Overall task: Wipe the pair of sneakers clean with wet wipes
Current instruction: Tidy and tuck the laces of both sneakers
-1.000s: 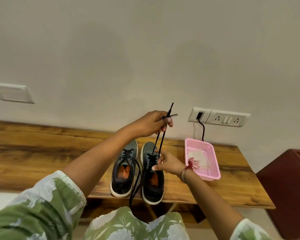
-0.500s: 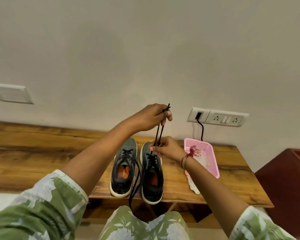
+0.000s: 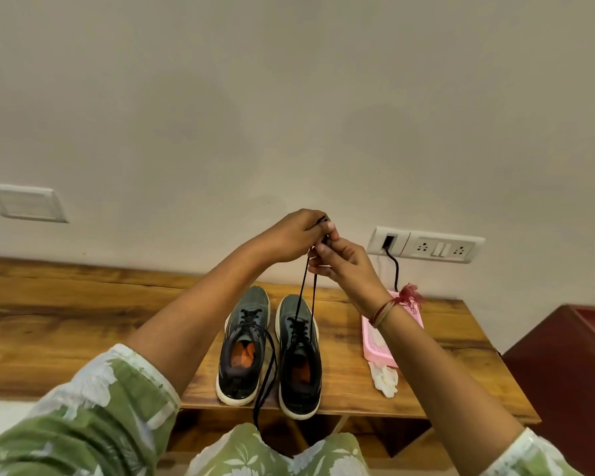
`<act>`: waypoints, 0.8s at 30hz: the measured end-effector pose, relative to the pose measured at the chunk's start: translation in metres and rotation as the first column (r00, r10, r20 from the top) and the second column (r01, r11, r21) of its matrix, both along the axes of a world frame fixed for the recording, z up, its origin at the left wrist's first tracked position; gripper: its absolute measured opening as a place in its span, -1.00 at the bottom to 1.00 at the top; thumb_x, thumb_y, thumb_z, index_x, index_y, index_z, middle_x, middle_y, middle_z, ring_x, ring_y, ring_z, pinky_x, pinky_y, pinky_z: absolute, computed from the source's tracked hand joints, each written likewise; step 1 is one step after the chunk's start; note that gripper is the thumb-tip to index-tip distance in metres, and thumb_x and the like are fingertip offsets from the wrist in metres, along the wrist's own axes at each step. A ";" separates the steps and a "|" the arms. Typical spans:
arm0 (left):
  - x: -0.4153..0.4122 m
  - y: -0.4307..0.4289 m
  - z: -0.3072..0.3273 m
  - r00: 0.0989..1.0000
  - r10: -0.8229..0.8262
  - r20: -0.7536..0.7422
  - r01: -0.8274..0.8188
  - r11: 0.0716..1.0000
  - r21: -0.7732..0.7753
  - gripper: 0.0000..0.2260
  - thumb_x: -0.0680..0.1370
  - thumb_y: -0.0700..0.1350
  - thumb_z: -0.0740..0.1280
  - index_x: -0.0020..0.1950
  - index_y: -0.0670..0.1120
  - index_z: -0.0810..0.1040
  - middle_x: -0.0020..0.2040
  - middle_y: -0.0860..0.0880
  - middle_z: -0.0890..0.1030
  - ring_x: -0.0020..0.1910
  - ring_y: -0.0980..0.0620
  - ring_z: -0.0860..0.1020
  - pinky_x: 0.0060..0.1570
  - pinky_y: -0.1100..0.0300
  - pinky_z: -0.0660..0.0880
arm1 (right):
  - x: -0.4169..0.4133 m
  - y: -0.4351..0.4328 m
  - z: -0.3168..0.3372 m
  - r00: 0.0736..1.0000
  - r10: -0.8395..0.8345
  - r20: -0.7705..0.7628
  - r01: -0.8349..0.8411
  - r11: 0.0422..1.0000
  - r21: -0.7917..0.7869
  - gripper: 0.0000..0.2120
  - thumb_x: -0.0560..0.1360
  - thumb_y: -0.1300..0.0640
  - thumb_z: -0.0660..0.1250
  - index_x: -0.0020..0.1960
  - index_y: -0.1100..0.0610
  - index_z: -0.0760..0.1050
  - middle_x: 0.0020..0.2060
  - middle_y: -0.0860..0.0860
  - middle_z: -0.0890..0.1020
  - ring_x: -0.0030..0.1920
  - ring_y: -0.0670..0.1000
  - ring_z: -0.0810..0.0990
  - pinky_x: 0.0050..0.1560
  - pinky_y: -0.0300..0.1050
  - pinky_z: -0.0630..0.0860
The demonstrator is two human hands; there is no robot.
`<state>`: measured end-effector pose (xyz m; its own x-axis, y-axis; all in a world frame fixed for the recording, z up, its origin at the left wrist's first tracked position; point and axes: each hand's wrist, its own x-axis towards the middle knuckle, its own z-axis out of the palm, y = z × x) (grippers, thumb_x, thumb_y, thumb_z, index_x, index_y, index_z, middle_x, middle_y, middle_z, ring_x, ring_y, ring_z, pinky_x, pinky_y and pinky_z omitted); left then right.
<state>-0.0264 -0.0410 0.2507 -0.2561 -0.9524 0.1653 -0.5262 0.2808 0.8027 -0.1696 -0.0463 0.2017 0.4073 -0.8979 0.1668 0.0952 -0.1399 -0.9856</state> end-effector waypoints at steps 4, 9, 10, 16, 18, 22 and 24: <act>0.004 0.003 -0.008 0.979 0.067 -0.193 -0.054 0.996 0.071 -0.78 0.64 -0.18 0.14 0.23 -0.11 0.48 -0.11 0.01 0.53 -0.24 0.16 0.44 -0.26 0.31 0.37 | -0.002 0.002 -0.004 0.982 -0.087 0.169 0.076 0.995 0.071 -0.81 0.59 0.23 0.17 0.07 0.21 0.55 -0.21 0.08 0.58 -0.19 -0.03 0.60 -0.10 -0.16 0.58; 0.004 0.003 -0.010 0.944 0.114 -0.309 -0.082 0.990 0.115 -0.76 0.58 -0.28 0.08 0.10 -0.11 0.50 -0.27 -0.01 0.41 -0.32 0.10 0.37 -0.33 0.29 0.36 | -0.010 0.003 0.002 0.966 -0.257 -0.026 0.253 0.963 -0.097 -0.81 0.57 0.15 0.24 0.14 0.06 0.55 -0.19 -0.05 0.65 -0.23 -0.23 0.54 -0.27 -0.28 0.39; 0.002 0.003 -0.009 0.941 0.115 -0.317 -0.079 0.989 0.124 -0.76 0.58 -0.29 0.06 0.07 -0.12 0.50 -0.28 -0.01 0.42 -0.32 0.09 0.37 -0.35 0.30 0.36 | -0.010 0.002 0.003 0.961 -0.275 -0.039 0.271 0.958 -0.090 -0.80 0.56 0.13 0.26 0.16 0.05 0.54 -0.18 -0.06 0.66 -0.17 -0.26 0.57 -0.22 -0.27 0.39; -0.002 0.005 -0.008 0.997 0.006 -0.080 -0.007 1.000 -0.012 -0.80 0.66 -0.20 0.03 0.08 -0.08 0.44 -0.05 -0.02 0.63 -0.21 0.09 0.54 -0.24 0.28 0.44 | -0.012 -0.002 0.006 0.930 -0.358 0.081 0.349 0.931 0.104 -0.89 0.51 0.19 0.34 -0.01 0.11 0.43 -0.29 0.01 0.66 -0.31 -0.10 0.62 -0.20 -0.20 0.50; -0.002 0.006 -0.006 0.997 -0.002 0.078 0.008 0.996 -0.084 -0.80 0.67 -0.16 0.05 0.12 -0.08 0.46 0.01 -0.01 0.63 -0.22 0.11 0.60 -0.24 0.26 0.45 | -0.011 -0.002 0.006 0.931 -0.356 0.078 0.345 0.931 0.120 -0.90 0.50 0.20 0.36 -0.09 0.13 0.42 -0.27 0.08 0.66 -0.38 -0.09 0.55 -0.26 -0.20 0.48; -0.001 0.007 -0.002 0.970 0.015 0.243 0.040 0.974 -0.221 -0.73 0.66 -0.02 0.10 0.07 -0.09 0.56 -0.02 0.02 0.65 -0.27 0.11 0.62 -0.11 0.12 0.50 | -0.013 0.000 0.010 0.926 -0.372 0.072 0.357 0.920 0.159 -0.85 0.44 0.19 0.42 -0.04 0.23 0.53 -0.28 0.15 0.65 -0.40 -0.06 0.51 -0.30 -0.21 0.49; 0.002 0.005 -0.003 0.955 0.049 0.292 0.032 0.963 -0.266 -0.69 0.65 0.06 0.11 0.09 -0.05 0.60 -0.03 0.00 0.63 -0.15 0.06 0.59 -0.04 0.00 0.51 | -0.013 0.001 0.013 0.919 -0.386 0.080 0.370 0.914 0.166 -0.84 0.43 0.23 0.42 -0.01 0.26 0.56 -0.29 0.15 0.64 -0.40 -0.07 0.54 -0.28 -0.20 0.51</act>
